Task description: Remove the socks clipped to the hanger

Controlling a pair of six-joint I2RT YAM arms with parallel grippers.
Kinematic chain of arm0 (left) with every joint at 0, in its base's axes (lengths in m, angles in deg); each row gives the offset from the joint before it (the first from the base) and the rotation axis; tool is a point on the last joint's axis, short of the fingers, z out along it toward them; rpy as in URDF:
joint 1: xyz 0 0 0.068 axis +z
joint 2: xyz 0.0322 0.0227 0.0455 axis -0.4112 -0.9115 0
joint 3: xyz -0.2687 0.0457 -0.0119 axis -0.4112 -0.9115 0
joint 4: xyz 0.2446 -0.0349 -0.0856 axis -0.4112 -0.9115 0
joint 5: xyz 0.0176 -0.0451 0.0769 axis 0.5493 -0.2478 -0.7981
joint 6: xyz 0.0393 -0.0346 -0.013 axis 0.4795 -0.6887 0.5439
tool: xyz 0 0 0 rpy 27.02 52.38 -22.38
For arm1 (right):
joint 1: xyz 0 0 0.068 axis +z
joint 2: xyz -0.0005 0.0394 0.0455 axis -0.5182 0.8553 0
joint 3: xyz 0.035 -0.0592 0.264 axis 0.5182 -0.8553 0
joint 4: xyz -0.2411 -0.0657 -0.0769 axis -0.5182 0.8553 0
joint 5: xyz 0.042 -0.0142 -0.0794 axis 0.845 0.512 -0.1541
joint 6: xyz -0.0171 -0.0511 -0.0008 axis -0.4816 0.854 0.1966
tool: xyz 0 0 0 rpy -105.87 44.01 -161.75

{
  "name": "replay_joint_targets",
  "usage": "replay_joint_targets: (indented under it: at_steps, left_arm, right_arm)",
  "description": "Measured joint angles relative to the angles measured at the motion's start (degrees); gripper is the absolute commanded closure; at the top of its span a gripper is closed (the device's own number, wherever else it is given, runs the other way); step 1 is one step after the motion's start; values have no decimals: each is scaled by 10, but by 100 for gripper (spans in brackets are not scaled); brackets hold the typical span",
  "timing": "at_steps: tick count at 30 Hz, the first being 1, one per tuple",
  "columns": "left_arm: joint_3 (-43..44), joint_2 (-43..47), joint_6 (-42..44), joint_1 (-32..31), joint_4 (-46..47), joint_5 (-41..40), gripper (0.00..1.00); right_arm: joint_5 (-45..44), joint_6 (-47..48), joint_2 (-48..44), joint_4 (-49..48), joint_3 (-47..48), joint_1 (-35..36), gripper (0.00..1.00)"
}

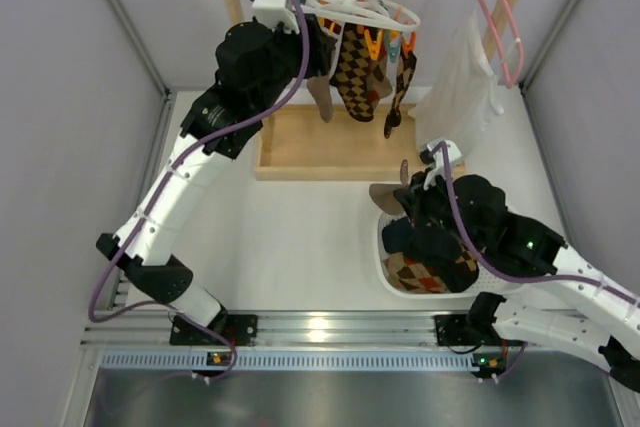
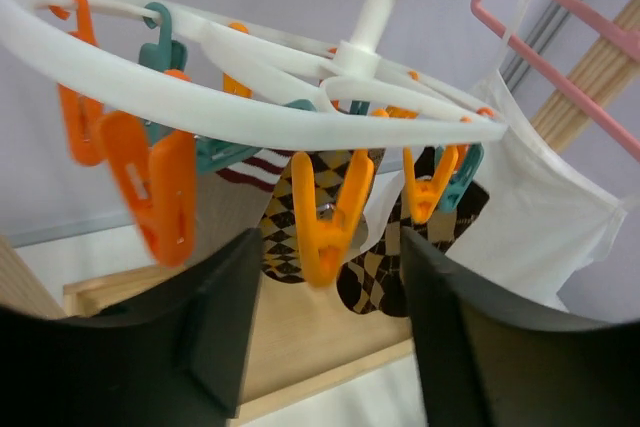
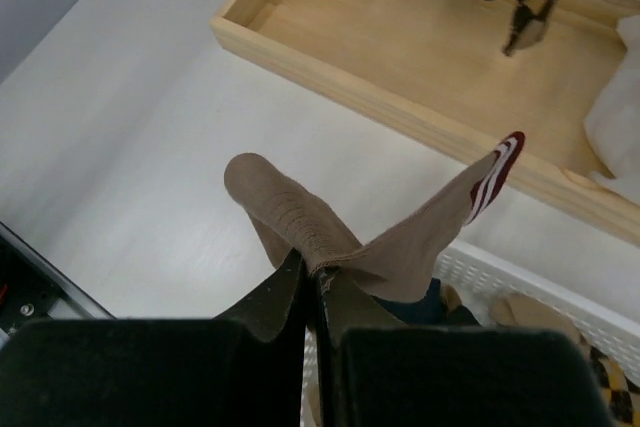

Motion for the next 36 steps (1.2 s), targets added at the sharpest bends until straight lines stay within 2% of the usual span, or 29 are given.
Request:
replay_joint_targets:
  at_steps: [2,4,7,11,14,22,25,31,33,34,36]
  left_arm:
    - [-18,22,-4,0,-7,11,24]
    - [-36,40,-9,0,-9,27,11]
    - [-77,73,-23,0,-14,54,2]
    - [-161,137,-44,0,-19,77,2]
    - [-254,210,-63,0,-20,86,2]
    - [-475,431,-97,0,-32,90,2]
    - [-523,494,-99,0,-44,92,2]
    - [-551,555,-92,0,-82,80,2]
    - [-563,568,-87,0,-99,70,2]
    - [-568,573,-84,0,-107,64,2]
    - [-577,580,-76,0,-120,54,2]
  right_arm:
    - [-19,-7,-11,45,19,0,100]
    - [-39,-12,-24,90,38,0,100]
    - [-73,-19,-34,143,68,0,100]
    - [-116,-32,-33,205,111,0,100]
    - [-153,-48,-27,248,138,0,100]
    - [-199,-82,-9,296,125,0,100]
    - [-209,-91,-9,297,101,-4,100]
    - [-227,-130,-15,293,27,-57,99]
    - [-227,-144,-18,293,-4,-74,92]
    - [-227,-152,-18,293,-14,-79,71]
    - [-226,-167,-18,294,-22,-84,51]
